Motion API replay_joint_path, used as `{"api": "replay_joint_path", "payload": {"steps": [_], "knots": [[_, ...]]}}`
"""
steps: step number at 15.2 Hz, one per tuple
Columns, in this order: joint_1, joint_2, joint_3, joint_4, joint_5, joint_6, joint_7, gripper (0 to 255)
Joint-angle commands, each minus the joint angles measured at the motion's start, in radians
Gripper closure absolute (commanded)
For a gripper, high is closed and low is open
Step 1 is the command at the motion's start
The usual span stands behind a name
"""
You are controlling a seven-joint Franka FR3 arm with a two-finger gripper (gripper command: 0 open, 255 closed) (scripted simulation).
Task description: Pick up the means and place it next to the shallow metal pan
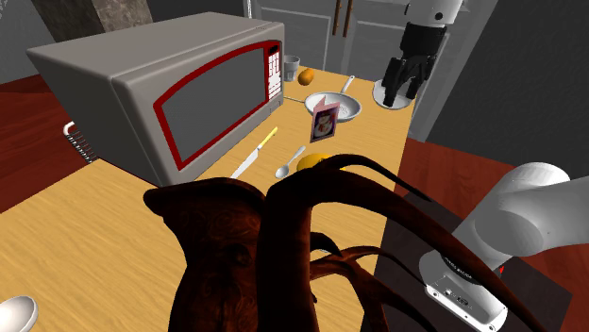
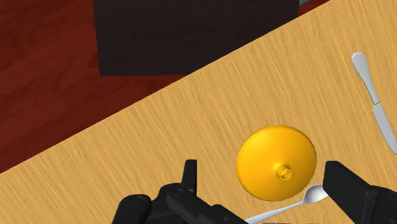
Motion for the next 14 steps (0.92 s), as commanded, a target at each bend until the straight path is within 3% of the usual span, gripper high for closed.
{"api": "replay_joint_path", "payload": {"steps": [1,8,14], "knots": [[0.0,0.0,0.0,0.0,0.0,0.0,0.0,0],[-0.014,0.098,0.177,-0.038,0.098,0.164,0.319,0],[-0.041,0.26,0.323,0.003,0.132,0.311,0.592,0]]}}
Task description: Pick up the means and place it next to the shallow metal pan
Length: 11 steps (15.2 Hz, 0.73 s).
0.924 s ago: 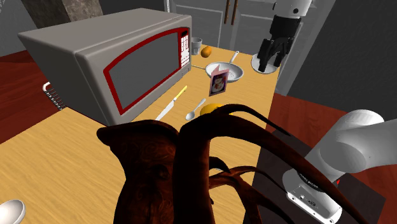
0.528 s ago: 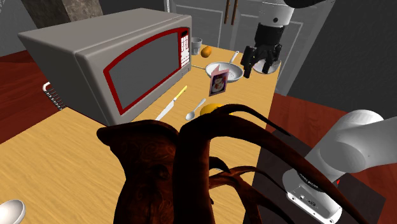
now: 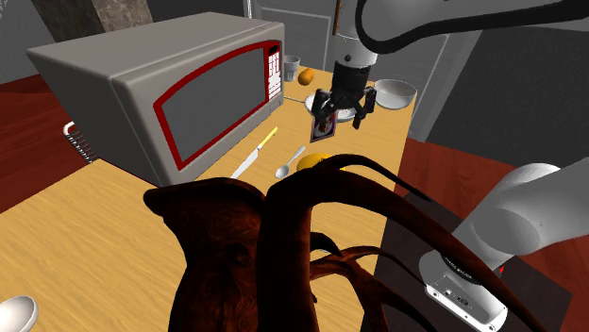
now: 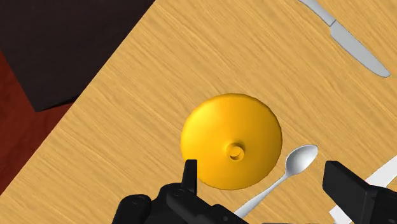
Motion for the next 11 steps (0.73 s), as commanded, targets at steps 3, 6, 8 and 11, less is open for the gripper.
{"api": "replay_joint_path", "payload": {"steps": [3,6,8,11], "knots": [[-0.026,0.133,0.092,0.05,-0.008,0.098,0.193,0],[-0.048,0.249,0.153,0.109,-0.044,0.158,0.341,0],[-0.061,0.333,0.188,0.157,-0.082,0.192,0.444,0],[-0.07,0.467,0.226,0.24,-0.159,0.23,0.604,0]]}}
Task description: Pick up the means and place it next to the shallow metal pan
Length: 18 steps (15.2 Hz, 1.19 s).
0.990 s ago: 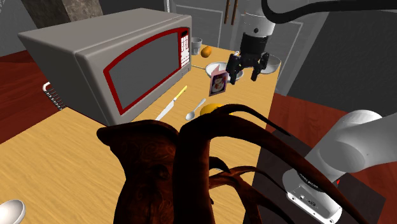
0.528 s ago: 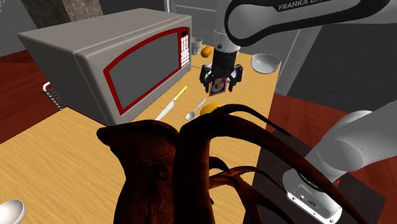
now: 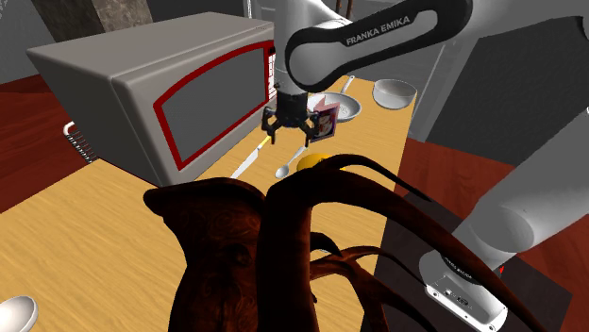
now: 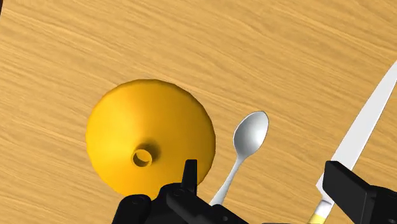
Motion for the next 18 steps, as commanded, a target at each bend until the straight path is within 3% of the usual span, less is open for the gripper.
{"api": "replay_joint_path", "payload": {"steps": [1,5,11,18], "knots": [[-0.003,0.096,0.019,0.066,-0.059,0.019,0.113,0],[0.027,0.28,0.017,0.206,-0.179,0.033,0.316,0],[0.118,0.54,-0.051,0.463,-0.309,0.004,0.553,0],[0.13,0.593,-0.068,0.451,-0.335,0.064,0.579,0]]}}
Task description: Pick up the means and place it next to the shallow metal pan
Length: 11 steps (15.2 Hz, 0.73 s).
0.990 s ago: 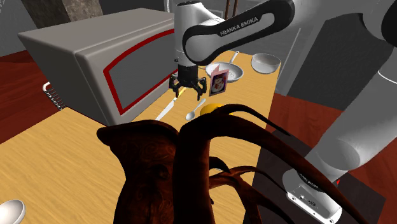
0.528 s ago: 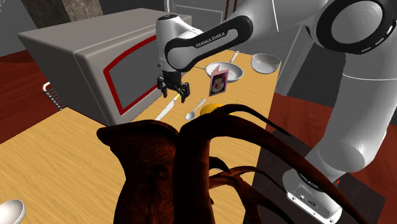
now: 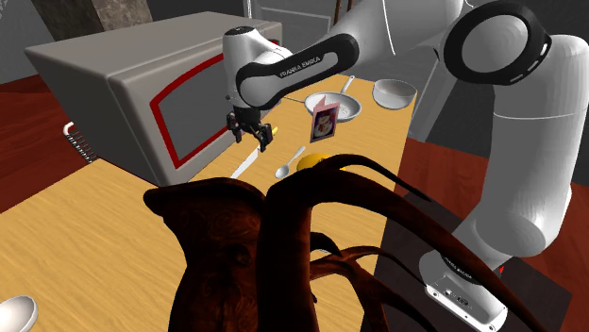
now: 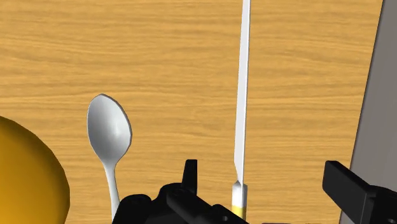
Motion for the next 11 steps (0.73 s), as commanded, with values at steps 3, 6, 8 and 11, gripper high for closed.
{"api": "replay_joint_path", "payload": {"steps": [3,6,8,11], "knots": [[-0.001,0.048,-0.013,-0.033,-0.005,0.048,0.003,0],[0.0,0.048,-0.015,-0.033,-0.004,0.048,0.003,0],[0.002,0.048,-0.017,-0.033,-0.003,0.048,0.002,0],[0.012,0.066,-0.02,-0.005,-0.009,0.037,0.007,255]]}}
